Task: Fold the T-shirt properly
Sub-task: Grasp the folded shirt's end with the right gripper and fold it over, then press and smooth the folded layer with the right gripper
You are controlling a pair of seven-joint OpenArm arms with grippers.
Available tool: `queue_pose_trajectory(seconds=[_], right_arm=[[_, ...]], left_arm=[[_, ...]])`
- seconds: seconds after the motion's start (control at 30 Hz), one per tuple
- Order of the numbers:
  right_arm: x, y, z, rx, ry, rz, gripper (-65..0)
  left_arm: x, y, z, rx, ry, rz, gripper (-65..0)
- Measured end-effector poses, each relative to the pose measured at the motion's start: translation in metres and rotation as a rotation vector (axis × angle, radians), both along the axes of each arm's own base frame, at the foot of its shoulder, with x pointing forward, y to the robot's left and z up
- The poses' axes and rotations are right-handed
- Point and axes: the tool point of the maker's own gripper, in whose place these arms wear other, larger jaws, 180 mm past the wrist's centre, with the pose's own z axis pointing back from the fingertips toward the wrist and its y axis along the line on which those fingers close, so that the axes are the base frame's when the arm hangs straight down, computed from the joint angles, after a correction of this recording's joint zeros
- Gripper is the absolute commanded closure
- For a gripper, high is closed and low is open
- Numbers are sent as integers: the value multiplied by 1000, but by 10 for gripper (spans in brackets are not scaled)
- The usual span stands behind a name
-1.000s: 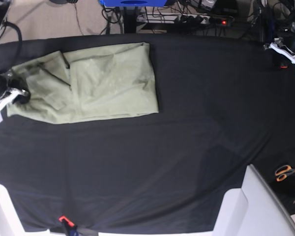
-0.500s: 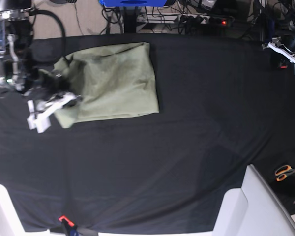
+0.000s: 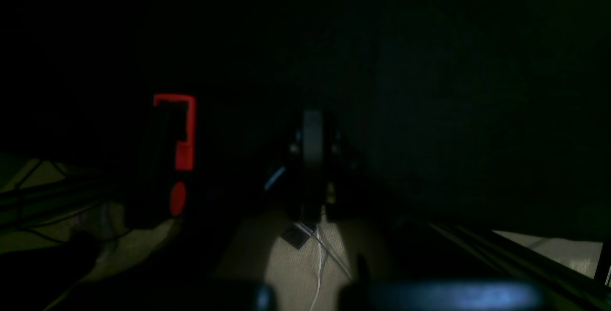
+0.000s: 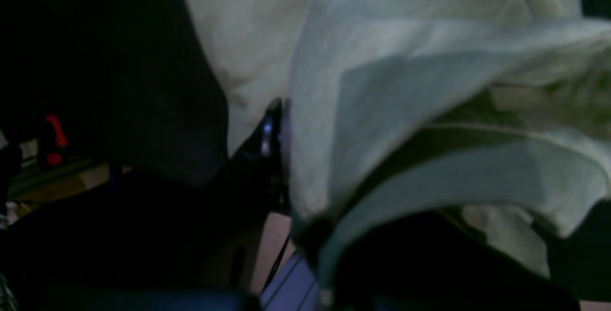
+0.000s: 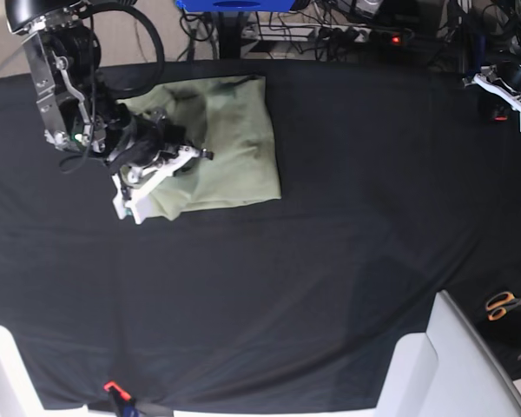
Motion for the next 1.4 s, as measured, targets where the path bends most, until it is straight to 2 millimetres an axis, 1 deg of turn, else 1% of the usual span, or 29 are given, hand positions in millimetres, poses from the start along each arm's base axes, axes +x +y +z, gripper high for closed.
queue_pose_trajectory(seconds=[0.23,0.3,0.43,0.5,0.57,0.63,0.7,0.77,0.97,1.1,1.2,1.3,1.4], right_arm=[[5,11,4,27,-11,-7,-6],[5,10,-1,23,4,-8,-6],[-2,9,-23,10,74,-29,-20],[-2,8,-26,9,79,-32,-65],[2,6,-25,5,57,-44,-165],[2,9,-25,7,54,-35,-270],[-3,20,-25,1,49,11,-345],[-8,35,-23,18,53,52,-374],[-11,67,-17,30,-14,149,-377],[-8,89,-8,48,-41,204,-380],[-7,96,-4,50,-54,235,-381],[-16,107,-5,21,-25,340,-381],[-18,118,-3,20,-14,390,-381]], left_arm=[[0,0,0,0,0,0,0],[0,0,0,0,0,0,0],[0,0,0,0,0,0,0],[0,0,0,0,0,0,0],[0,0,0,0,0,0,0],[0,0,0,0,0,0,0],[0,0,0,0,0,0,0],[0,0,0,0,0,0,0],[0,0,0,-1,0,0,0],[-7,1,-10,-26,21,19,0],[-11,2,-16,-37,36,28,0],[-12,2,-18,-40,41,30,0],[-12,3,-17,-39,40,31,0]])
